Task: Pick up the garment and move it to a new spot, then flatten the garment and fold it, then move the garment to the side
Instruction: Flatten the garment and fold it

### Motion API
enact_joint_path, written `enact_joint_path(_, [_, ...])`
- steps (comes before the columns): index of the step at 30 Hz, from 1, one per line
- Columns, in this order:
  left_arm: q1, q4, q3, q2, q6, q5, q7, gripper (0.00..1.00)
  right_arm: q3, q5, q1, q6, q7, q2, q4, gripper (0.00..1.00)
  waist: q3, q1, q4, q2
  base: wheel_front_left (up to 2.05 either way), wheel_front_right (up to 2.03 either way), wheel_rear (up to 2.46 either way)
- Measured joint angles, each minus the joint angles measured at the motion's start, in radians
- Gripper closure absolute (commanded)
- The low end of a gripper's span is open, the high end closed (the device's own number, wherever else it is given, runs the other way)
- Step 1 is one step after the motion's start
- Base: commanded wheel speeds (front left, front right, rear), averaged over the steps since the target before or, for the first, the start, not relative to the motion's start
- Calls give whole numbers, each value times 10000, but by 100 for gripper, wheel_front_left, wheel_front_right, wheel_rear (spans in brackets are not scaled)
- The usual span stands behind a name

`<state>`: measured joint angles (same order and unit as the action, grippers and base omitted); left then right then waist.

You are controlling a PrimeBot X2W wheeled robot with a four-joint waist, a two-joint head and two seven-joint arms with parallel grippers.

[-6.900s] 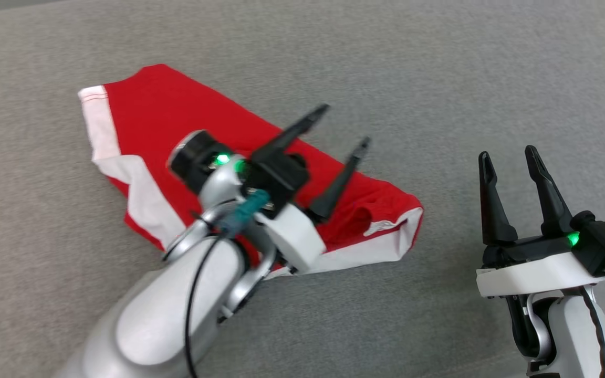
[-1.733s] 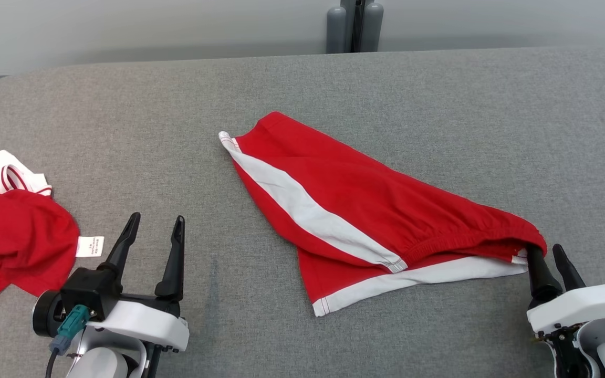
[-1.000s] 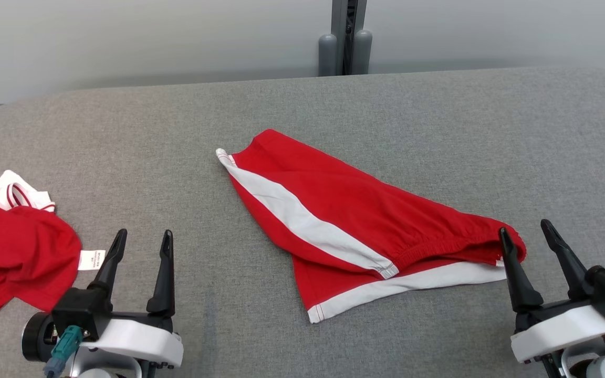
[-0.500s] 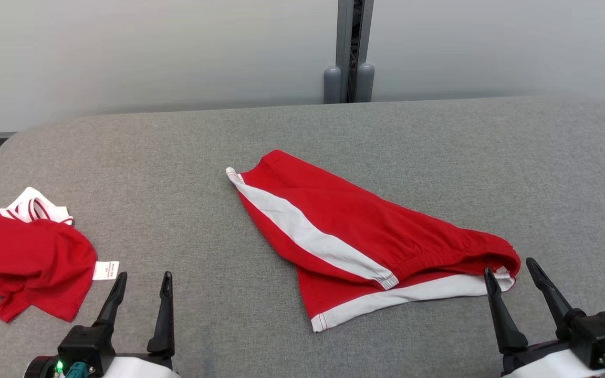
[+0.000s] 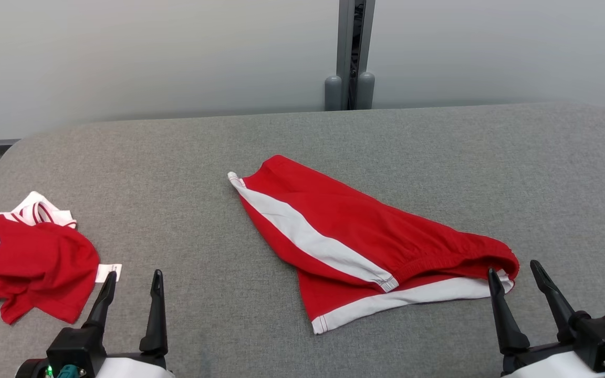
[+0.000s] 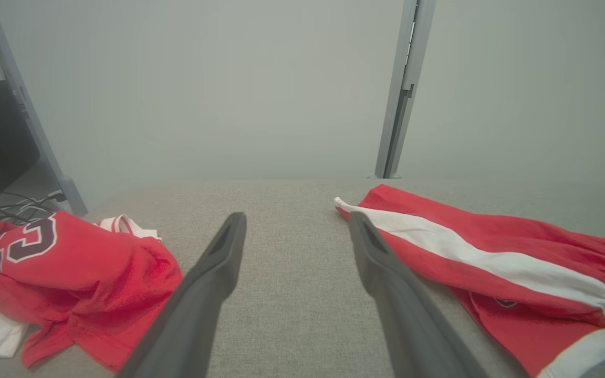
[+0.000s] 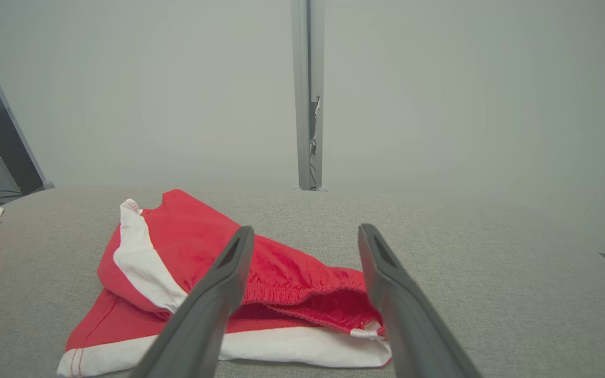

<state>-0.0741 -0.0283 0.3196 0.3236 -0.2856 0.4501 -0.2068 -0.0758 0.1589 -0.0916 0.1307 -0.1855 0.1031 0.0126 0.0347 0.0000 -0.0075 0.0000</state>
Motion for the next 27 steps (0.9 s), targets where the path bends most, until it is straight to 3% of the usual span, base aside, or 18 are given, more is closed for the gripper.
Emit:
enact_joint_path(6, [-6,-153,56,10,-77,-6,100,0,-6,0,5,2,-29,-107,12,0,61,0,31,0,0,0,0])
enact_joint_path(11, [58,-362,531,36,73,15,811,0,-326,0,219,0,359,151,151,0,270,0,114,0,0,0,0])
enact_joint_path(20, [981,82,2138,-433,1551,779,2872,0,-754,-36,782,0,1714,1695,270,0,1178,0,119,0,0,0,0])
enact_joint_path(27, [1720,731,2847,-926,2518,1191,3379,0,-1154,-96,1229,0,2270,2629,13,0,1992,-1,-2,0,0,0,0])
